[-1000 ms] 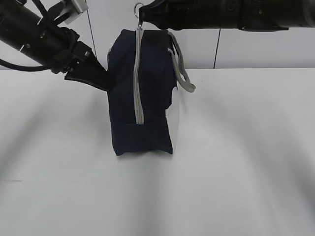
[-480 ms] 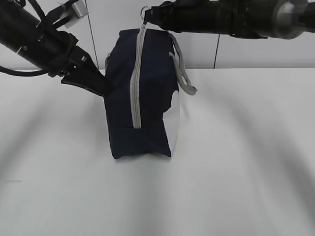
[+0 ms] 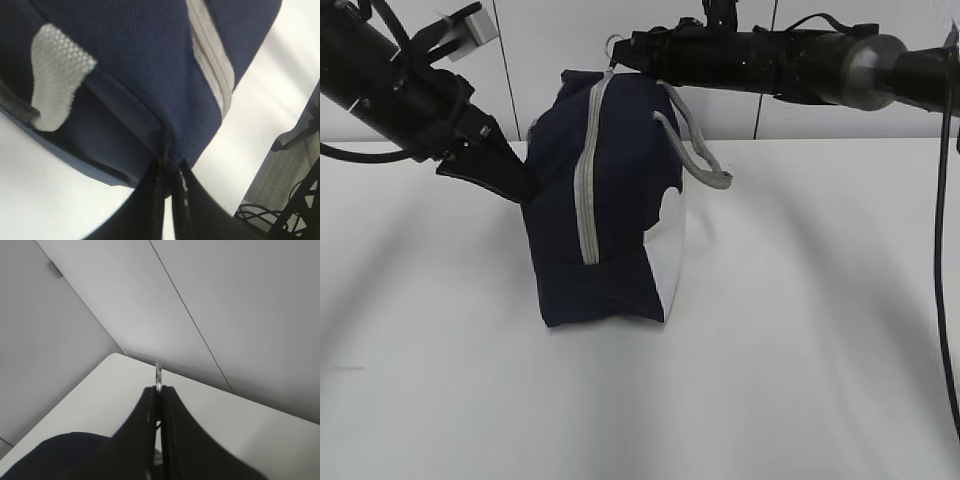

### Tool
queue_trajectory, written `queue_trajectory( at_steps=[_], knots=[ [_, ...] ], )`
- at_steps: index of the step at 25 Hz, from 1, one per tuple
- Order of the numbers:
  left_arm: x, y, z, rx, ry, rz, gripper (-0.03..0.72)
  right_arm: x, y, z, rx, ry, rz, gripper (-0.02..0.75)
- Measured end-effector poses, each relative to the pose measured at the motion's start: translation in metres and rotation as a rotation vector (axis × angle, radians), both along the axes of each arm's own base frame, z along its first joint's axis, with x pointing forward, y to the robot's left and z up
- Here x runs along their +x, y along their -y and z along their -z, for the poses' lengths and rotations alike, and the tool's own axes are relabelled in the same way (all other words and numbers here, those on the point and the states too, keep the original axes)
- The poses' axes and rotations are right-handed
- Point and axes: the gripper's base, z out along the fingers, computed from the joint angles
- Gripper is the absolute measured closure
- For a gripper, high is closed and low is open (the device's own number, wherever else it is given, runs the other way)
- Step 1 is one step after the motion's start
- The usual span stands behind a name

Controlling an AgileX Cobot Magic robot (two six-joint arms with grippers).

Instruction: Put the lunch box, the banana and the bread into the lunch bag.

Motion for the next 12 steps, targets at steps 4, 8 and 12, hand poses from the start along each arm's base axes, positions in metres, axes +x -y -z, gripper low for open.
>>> queue_trajectory(
  at_steps=[4,8,12],
  knots=[
    [0.0001,-0.0004,0.0004,0.006,0.002,0.0,0.704,0.0021,-0.002,0.007,-0.001,-0.022,-0.019,0.732],
    [-0.0002,-0.0002,0.0001,0.002,-0.016,-0.015,0.697,0.0016,-0.0014,0.0057,-0.012,-0.011,-0.056,0.732],
    [0.0013,0.0008,-0.0071,-0.008,-0.038,-0.043,0.655,0.0019,-0.0017,0.0035,-0.026,-0.004,-0.076,0.732]
  ],
)
